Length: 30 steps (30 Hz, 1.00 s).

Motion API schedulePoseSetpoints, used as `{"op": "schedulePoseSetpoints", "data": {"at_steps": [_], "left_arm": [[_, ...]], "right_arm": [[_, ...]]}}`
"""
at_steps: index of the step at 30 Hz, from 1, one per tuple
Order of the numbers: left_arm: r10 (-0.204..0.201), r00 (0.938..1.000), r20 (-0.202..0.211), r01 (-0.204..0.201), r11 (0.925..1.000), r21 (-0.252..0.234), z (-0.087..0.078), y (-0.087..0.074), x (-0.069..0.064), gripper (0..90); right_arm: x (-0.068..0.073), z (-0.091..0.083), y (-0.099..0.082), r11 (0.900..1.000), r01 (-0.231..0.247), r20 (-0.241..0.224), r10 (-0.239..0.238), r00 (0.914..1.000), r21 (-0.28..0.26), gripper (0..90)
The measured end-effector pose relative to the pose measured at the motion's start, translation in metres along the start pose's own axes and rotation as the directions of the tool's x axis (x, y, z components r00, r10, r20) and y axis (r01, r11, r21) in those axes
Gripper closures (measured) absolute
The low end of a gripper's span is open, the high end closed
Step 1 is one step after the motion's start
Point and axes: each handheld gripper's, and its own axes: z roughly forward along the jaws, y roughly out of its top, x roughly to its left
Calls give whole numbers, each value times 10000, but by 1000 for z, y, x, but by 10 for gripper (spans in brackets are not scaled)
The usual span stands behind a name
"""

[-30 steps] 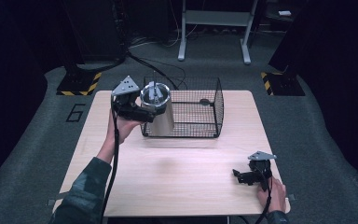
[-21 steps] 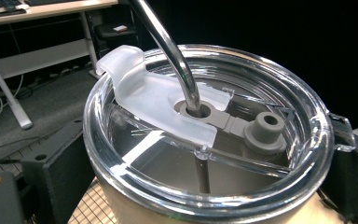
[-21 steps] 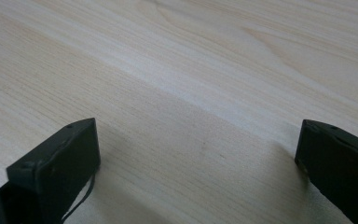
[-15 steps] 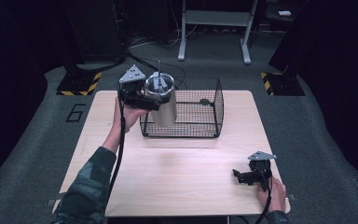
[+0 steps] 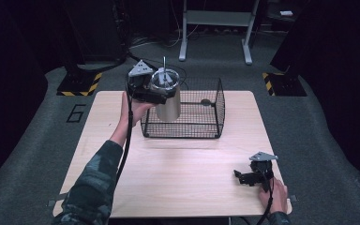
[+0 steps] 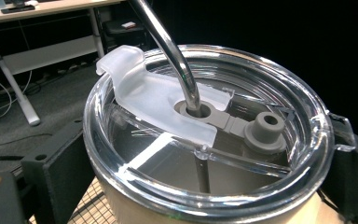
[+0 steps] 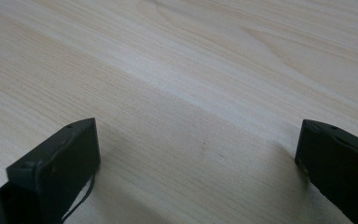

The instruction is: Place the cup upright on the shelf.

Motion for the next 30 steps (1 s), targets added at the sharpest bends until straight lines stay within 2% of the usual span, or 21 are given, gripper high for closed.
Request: {"op": "schedulePoseSetpoints", "data": {"at_steps": [10,12,18,26,30], "left_arm": [[-140,9993,-354,143,9998,103,17,2,8,40],[-306,9986,-439,307,9995,18,21,1,9,40],[-274,9976,-641,282,9995,114,30,2,12,40],[-331,9942,-1024,342,9994,98,38,-1,16,40],[-451,9903,-1314,462,9989,59,44,-4,19,40]], "right_arm": [[0,0,0,10000,3,9,-3,10000,-6,0],[0,0,0,10000,-9,-26,9,10000,-2,0],[0,0,1,10000,-74,-83,74,9999,9,0],[0,0,1,10000,-36,-34,36,10000,-5,0],[0,0,1,10000,-31,-67,31,10000,29,0]]}}
